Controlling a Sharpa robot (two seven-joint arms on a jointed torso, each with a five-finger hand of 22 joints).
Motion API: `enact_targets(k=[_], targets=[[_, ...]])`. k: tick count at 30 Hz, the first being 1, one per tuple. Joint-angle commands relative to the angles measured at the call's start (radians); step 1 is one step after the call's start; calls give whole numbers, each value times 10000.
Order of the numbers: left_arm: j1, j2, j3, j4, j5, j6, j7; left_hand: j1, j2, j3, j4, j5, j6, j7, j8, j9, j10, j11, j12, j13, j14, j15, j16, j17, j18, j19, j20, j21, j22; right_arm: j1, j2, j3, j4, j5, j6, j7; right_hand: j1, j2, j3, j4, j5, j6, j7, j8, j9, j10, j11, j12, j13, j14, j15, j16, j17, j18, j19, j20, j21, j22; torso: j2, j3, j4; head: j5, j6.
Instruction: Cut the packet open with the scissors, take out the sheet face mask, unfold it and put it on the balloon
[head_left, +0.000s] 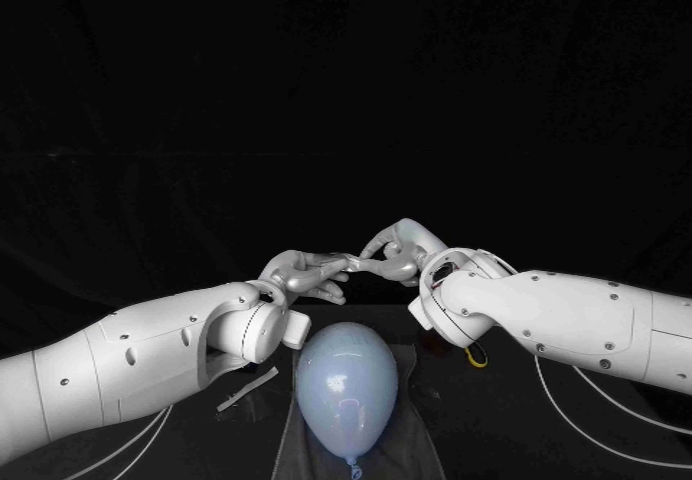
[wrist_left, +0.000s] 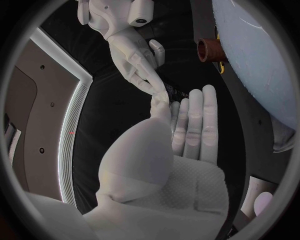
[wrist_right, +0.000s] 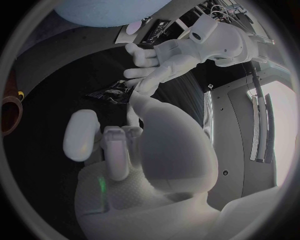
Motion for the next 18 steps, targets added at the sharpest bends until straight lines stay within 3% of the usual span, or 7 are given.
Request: enact_targets(k=[1, 5, 6, 9, 12, 13, 18], targets=[[12, 2, 8, -11, 31, -125, 247, 306, -41, 417, -57, -4, 200, -73, 130, 61, 270, -71, 4, -19, 11, -103, -73, -47, 115, -46, -117, 114, 79, 6, -14, 15, 0, -80, 34, 109, -5, 76, 39, 3, 31, 71, 1, 63, 138, 1044, -44, 48, 2628, 1026, -71, 35, 2634, 29, 27, -27, 44, 11, 3, -5, 8, -37, 3], [12, 2, 8, -18, 32, -217, 320, 343, -411, 1468, 183, -23, 396, -178, 302, 162, 735, -171, -183, -41, 124, -173, -151, -123, 90, -166, -210, 384, 272, 5, -24, 16, -9, -81, 48, 109, -5, 76, 39, 3, 31, 71, 1, 63, 138, 1044, -44, 48, 2628, 1026, -71, 35, 2634, 29, 27, -27, 44, 11, -2, -3, 2, -29, -16], [12, 2, 8, -18, 32, -233, 334, 213, -664, 2095, 362, -63, 438, -208, 369, 214, 901, -179, -326, -44, 181, -189, -177, -148, 87, -239, -233, 531, 379, 5, -26, 16, -12, -81, 50, 108, -5, 76, 39, 3, 31, 71, 1, 63, 138, 1044, -44, 48, 2628, 1026, -71, 35, 2634, 29, 27, -27, 44, 11, -2, 0, 2, -28, -17], [11, 1, 8, -18, 33, -265, 383, 27, -989, 2716, 405, -12, 476, -232, 453, 283, 1082, -216, -436, -30, 221, -199, -192, -158, 83, -313, -234, 675, 483, 5, -28, 16, -41, -81, 53, 106, -5, 76, 39, 3, 31, 71, 1, 63, 138, 1044, -44, 48, 2628, 1026, -71, 35, 2634, 29, 27, -27, 44, 11, -5, -3, -4, -14, -31], [11, 2, 8, -12, 50, -284, 437, -633, -1505, 4030, 316, -19, 531, -262, 658, 474, 1401, -253, -642, -12, 277, -221, -189, -141, 89, -470, -235, 968, 697, 5, -23, 16, -72, -81, 65, 104, -32, 73, 66, -25, 30, 61, 2, 76, 142, 1044, -43, 48, 2628, 1026, -73, 35, 2634, 31, 24, -30, 33, 6, -8, -3, -3, -4, -35], [11, 2, 8, -11, 56, -287, 445, -655, -1511, 4071, 309, -16, 541, -265, 670, 483, 1419, -256, -643, -10, 277, -222, -189, -140, 88, -476, -235, 975, 702, 5, -22, 16, -76, -81, 70, 103, -32, 73, 66, -25, 30, 61, 2, 76, 142, 1044, -43, 48, 2628, 1026, -73, 35, 2634, 31, 24, -30, 33, 6, -9, -3, -5, 2, -45], [10, 3, 8, -5, 129, -320, 522, -2178, -1955, 5887, -546, -22, 501, -277, 981, 867, 1722, -276, -882, 12, 290, -234, -151, -68, 94, -698, -237, 1373, 993, 5, -9, 16, -113, -103, 143, 109, -53, 65, 75, -36, 30, 48, 6, 78, 142, 1044, -42, 48, 2628, 1026, -73, 35, 2634, 42, 1, -31, -20, -32, -3, 0, -1, 15, -54]])
